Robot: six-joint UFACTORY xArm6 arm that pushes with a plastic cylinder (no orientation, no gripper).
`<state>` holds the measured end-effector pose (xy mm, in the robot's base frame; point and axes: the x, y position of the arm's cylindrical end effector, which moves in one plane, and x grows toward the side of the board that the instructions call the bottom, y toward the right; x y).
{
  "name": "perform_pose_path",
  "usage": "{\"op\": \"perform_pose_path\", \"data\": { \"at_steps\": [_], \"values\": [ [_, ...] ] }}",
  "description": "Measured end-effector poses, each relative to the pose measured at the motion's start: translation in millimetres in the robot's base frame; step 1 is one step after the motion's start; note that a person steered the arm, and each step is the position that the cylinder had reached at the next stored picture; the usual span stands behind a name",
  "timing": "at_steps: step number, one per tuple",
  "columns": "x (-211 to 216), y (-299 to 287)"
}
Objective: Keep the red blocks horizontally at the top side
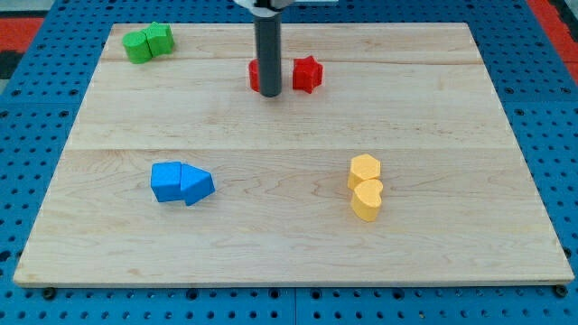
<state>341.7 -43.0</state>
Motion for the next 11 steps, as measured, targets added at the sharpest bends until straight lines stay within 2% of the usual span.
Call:
{"op": "perform_pose_path", "data": {
  "at_steps": [3,4,5,7,10,11],
  "values": [
    [-11.1,-75.9],
    [-47.0,-102.1],
    [-54.0,-98.9],
    [-10.8,-31.0],
    [-17.3,81.5],
    [-22.4,61.9]
  ]
}}
